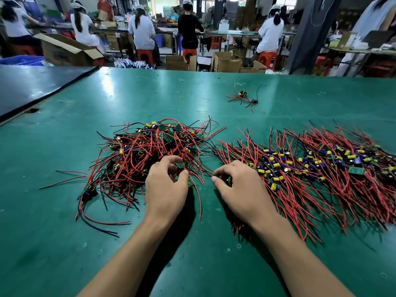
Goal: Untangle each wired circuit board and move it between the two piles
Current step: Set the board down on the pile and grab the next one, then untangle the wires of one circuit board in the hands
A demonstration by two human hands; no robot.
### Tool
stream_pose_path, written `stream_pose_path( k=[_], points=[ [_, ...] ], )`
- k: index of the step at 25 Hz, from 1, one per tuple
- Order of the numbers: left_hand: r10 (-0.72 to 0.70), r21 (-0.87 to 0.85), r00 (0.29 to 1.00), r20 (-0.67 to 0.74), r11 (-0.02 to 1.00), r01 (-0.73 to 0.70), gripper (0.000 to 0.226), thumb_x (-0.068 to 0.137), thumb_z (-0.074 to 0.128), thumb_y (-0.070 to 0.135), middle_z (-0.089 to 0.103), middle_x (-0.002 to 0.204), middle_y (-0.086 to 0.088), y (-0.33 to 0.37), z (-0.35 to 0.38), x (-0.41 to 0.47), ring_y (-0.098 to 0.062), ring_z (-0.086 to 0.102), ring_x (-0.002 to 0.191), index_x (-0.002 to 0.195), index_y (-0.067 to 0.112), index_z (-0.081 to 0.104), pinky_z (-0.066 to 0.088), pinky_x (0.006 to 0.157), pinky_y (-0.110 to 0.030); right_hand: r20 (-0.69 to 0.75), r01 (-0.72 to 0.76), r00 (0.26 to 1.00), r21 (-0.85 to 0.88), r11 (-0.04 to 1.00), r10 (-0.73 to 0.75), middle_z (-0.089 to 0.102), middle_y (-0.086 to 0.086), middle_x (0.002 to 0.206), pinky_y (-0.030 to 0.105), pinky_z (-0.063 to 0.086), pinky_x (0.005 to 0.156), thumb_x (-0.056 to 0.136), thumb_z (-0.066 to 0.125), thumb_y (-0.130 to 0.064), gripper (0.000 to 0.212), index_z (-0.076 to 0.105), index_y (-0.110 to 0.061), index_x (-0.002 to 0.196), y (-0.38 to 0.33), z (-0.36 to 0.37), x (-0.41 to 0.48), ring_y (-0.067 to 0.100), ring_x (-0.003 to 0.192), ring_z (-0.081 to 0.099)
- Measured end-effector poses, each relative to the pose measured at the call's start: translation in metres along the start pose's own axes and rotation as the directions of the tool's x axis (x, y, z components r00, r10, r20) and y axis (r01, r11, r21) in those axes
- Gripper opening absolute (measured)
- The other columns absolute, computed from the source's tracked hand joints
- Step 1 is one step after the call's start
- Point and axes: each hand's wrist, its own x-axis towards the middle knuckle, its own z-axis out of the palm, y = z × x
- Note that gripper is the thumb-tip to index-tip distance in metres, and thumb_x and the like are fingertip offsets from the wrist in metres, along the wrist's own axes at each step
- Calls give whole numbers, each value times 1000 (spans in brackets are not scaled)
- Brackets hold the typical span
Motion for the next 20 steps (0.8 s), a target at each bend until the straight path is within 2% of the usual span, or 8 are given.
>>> stream_pose_path(
  k=[2, 5, 7, 9, 11, 14, 17, 20],
  points=[
    [-17, 30, 999, -42, 999, 18, 39, 83, 69, 18, 61, 109, -1, 0, -3, 2, -12, 58, 88, 120, 29, 62, 45, 87, -28, 2, -6, 1000, 11, 1000, 6, 62, -4, 91, 41, 48, 88, 92, 68, -31, 12, 75, -23, 96, -1, 0, 0, 18, 89, 57],
    [-23, 111, 1000, 17, 994, 21, 51, 85, 67, 14, 57, 132, -6, -3, -5, 5, -19, 54, 118, 134, 21, 58, 35, 105, -24, -2, -10, 1000, 7, 1000, 10, 63, -4, 92, 40, 49, 88, 93, 68, -31, 13, 76, -22, 97, -1, 1, 0, 18, 89, 58],
    [-14, 162, 997, 77, 987, 1, 53, 89, 63, 10, 45, 144, -11, -4, -4, 6, -20, 43, 132, 140, 17, 52, 25, 109, -20, 2, -9, 1000, 9, 1000, 9, 63, -5, 92, 39, 49, 89, 93, 67, -32, 13, 76, -22, 97, -1, 2, 0, 17, 90, 58],
    [-10, 228, 991, 136, 973, -21, 56, 93, 58, 11, 36, 149, -14, -6, -3, 8, -24, 37, 137, 146, 16, 44, 23, 109, -21, 8, -10, 1000, 14, 1000, 10, 62, -6, 90, 39, 49, 88, 93, 67, -32, 14, 76, -22, 97, -1, 2, -1, 16, 89, 57],
    [-32, 294, 987, 157, 956, -15, 57, 95, 56, 18, 34, 148, -15, -6, 0, 10, -28, 40, 134, 149, 18, 38, 29, 108, -28, 10, -7, 1000, 16, 1000, 7, 61, -5, 89, 39, 50, 86, 93, 67, -32, 14, 76, -22, 96, -2, 2, -2, 16, 87, 58],
    [-35, 289, 992, 119, 957, -1, 49, 93, 60, 26, 45, 133, -13, -5, 1, 9, -30, 52, 117, 140, 22, 48, 40, 100, -36, 16, -7, 1000, 22, 1000, 7, 63, -4, 91, 39, 51, 86, 93, 67, -32, 14, 76, -22, 96, -2, 1, -1, 17, 88, 60],
    [-8, 245, 996, 84, 969, -13, 34, 87, 67, 27, 55, 113, -8, -6, -1, 10, -23, 54, 95, 119, 24, 57, 45, 89, -34, 20, -5, 1000, 26, 1000, 5, 64, -4, 92, 39, 51, 86, 93, 67, -31, 14, 76, -21, 96, -3, 1, -1, 17, 89, 61],
    [20, 228, 997, 71, 973, -36, 31, 83, 72, 25, 56, 105, -5, -7, -2, 10, -17, 50, 88, 112, 24, 61, 41, 81, -29, 20, -4, 1000, 31, 1000, 3, 64, -3, 92, 39, 51, 86, 93, 67, -31, 14, 76, -21, 97, -2, 0, -1, 17, 90, 61]
  ],
)
